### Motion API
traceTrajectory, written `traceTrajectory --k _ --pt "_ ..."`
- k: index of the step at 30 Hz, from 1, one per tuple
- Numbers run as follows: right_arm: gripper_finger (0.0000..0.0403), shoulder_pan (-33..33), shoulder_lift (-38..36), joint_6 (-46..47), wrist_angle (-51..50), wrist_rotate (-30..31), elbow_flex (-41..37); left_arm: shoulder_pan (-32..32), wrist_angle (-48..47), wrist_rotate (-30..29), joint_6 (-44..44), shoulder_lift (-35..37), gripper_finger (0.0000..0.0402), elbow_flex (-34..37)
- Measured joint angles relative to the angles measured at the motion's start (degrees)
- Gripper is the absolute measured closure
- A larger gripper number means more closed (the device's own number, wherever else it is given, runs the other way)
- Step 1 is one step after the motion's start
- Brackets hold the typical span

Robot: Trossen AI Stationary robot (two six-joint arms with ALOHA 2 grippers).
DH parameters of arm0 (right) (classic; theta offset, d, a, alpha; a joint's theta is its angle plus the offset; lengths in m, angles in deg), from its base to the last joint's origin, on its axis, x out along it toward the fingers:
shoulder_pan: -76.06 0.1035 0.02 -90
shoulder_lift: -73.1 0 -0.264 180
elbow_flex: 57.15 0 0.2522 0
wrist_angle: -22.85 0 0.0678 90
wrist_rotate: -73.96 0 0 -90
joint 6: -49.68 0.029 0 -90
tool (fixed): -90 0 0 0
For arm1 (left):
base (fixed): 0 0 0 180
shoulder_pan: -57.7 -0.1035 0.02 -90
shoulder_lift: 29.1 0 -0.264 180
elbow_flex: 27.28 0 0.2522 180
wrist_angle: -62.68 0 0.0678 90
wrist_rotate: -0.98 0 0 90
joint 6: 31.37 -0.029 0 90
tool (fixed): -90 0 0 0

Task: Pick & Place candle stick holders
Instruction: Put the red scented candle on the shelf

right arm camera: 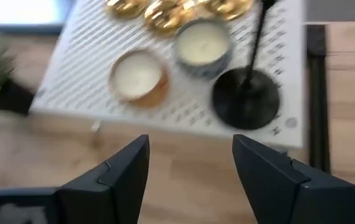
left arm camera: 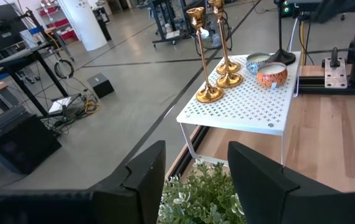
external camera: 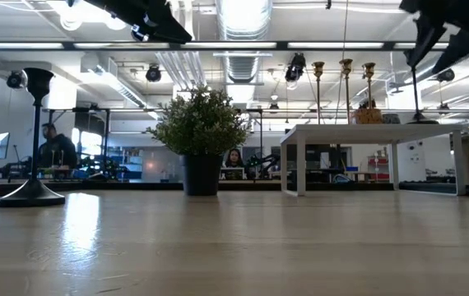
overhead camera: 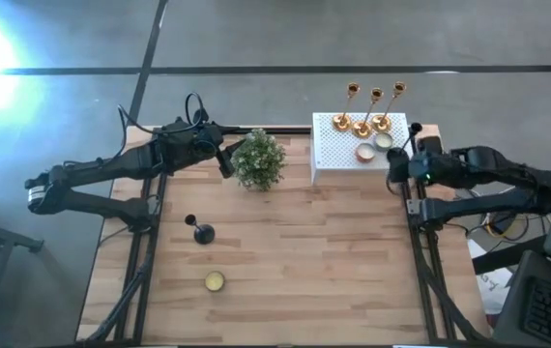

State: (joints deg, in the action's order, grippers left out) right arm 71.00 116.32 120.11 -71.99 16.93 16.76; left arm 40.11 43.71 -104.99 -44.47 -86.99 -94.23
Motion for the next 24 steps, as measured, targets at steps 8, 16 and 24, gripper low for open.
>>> traceTrajectory --k 8,16,24 --pt "0.0207 27.56 5.00 5.45 7.38 3.15 0.88 -0.04 0.00 0.00 0.00 0.00 0.0223 0.00" --pt "0.0211 43.87 18.03 13.35 9.00 9.23 1.97 -0.04 0.00 0.00 0.00 0.00 0.0223 0.00" --pt "0.0211 41.22 27.91 -11.03 38.63 6.80 -0.24 -0.04 0.02 0.00 0.00 0.00 0.0223 0.00"
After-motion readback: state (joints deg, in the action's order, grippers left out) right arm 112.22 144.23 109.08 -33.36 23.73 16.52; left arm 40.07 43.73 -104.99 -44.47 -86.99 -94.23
